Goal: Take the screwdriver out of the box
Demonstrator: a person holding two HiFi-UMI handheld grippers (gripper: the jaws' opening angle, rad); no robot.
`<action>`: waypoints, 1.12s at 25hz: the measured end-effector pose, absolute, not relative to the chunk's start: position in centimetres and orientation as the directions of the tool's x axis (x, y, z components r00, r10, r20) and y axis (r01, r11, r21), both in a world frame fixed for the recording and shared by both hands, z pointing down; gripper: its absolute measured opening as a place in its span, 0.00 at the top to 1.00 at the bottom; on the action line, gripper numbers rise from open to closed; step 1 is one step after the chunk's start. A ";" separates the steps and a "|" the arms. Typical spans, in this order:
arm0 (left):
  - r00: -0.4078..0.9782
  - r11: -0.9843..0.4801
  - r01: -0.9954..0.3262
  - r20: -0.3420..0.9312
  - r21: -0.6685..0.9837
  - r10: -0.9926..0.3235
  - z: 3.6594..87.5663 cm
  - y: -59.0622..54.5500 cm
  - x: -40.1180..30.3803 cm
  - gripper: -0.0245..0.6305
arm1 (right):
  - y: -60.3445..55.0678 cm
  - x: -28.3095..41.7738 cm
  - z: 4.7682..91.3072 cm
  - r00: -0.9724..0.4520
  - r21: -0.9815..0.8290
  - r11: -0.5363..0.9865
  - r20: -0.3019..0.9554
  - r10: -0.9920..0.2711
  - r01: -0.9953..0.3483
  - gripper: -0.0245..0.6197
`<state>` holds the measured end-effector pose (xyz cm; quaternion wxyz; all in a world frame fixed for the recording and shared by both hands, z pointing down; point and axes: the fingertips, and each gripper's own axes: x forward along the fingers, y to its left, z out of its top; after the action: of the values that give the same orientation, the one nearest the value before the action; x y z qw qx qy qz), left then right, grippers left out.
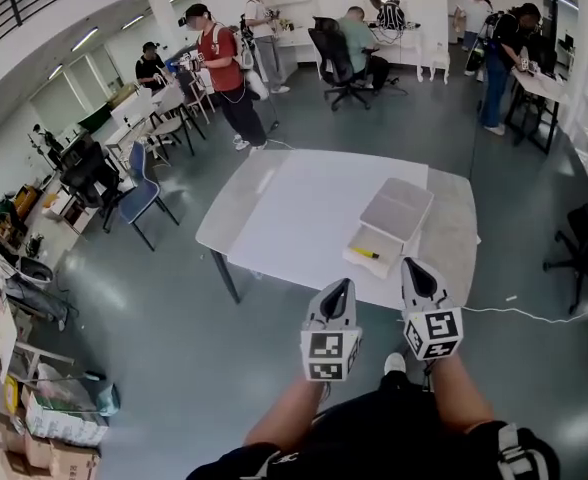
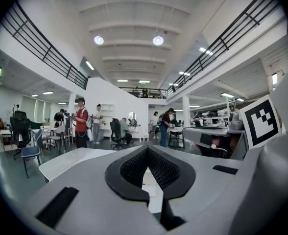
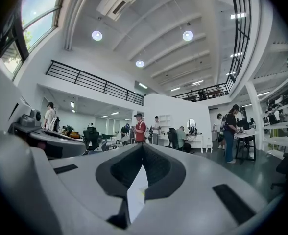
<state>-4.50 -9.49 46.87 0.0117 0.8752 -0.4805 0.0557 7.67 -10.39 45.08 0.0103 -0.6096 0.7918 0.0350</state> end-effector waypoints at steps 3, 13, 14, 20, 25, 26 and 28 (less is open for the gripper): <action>0.520 -0.526 -0.850 0.112 -0.031 -0.847 46.4 -12.4 -2.6 0.96 | -13.3 9.7 44.6 -0.264 0.041 0.262 -0.056 -0.963 -0.964 0.94; 0.468 -0.474 -0.880 0.133 -0.020 -0.874 45.2 -22.1 2.7 0.96 | -22.6 15.1 43.8 -0.314 0.045 0.312 -0.034 -0.949 -0.949 0.94; 0.467 -0.473 -0.881 0.137 -0.015 -0.874 45.2 -22.7 3.4 0.96 | -23.3 15.8 44.0 -0.319 0.038 0.318 -0.030 -0.947 -0.947 0.94; 0.439 -0.447 -0.894 0.163 -0.016 -0.884 45.3 -26.7 5.9 0.96 | -27.5 17.7 44.4 -0.367 0.027 0.366 -0.008 -0.930 -0.930 0.94; 0.421 -0.427 -0.904 0.165 -0.003 -0.892 45.1 -28.8 7.5 0.96 | -30.0 18.4 45.0 -0.407 0.038 0.408 0.014 -0.913 -0.912 0.94; 0.420 -0.426 -0.905 0.164 -0.005 -0.893 45.1 -29.2 7.6 0.96 | -30.5 18.4 45.1 -0.410 0.034 0.410 0.018 -0.912 -0.911 0.94; 0.420 -0.429 -0.903 0.164 -0.021 -0.893 45.1 -29.8 7.3 0.96 | -31.5 18.0 45.1 -0.409 0.030 0.410 0.019 -0.912 -0.912 0.94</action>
<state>7.25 -29.82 45.13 0.0349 0.8418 -0.5334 0.0753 18.05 -31.50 45.10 -0.0160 -0.5433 0.8394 0.0074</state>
